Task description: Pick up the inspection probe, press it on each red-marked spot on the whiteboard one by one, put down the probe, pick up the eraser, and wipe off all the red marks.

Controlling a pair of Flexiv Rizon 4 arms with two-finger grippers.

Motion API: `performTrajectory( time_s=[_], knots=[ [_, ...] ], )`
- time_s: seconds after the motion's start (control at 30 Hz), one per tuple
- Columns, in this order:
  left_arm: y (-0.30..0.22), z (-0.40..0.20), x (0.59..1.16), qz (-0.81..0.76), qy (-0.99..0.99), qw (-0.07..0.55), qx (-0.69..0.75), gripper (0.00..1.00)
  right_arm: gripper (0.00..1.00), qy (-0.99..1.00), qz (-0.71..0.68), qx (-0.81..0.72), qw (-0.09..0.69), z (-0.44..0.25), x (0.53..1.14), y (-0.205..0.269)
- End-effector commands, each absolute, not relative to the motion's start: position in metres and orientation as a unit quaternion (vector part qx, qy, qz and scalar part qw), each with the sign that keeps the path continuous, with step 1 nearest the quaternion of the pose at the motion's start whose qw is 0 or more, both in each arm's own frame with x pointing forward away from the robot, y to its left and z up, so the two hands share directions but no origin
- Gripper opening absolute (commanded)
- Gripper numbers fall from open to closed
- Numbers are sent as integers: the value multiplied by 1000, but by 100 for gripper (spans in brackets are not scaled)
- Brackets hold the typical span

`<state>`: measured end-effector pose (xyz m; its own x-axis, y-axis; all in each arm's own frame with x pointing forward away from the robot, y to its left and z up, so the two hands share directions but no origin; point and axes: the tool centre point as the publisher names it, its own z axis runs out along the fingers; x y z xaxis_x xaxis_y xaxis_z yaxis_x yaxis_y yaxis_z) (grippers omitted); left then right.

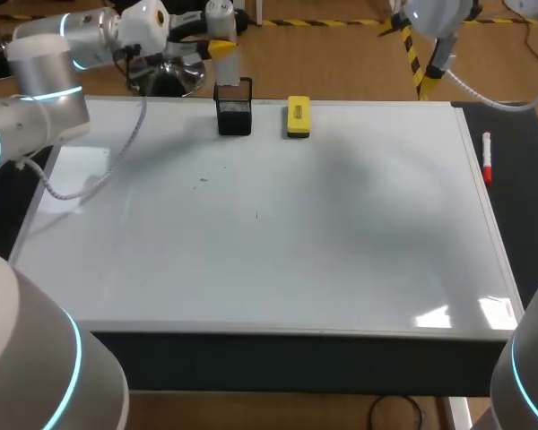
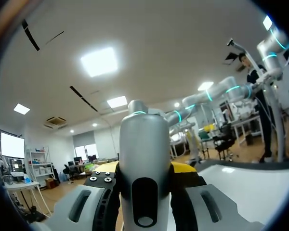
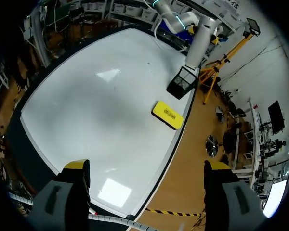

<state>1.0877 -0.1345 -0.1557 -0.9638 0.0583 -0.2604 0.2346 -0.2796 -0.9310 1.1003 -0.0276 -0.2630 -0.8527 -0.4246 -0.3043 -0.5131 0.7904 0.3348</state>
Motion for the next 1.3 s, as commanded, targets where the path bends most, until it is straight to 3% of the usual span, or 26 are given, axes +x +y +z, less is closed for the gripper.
performTrajectory(
  time_s=[0.03,1.3],
  knots=[
    [-142,-166,1102,-793,592,21,145,0,100,940,205,-250,106,-262,1101,-28],
    [-144,-230,1142,-790,603,-8,109,0,100,940,205,-250,106,-262,1101,-28]
  ],
)
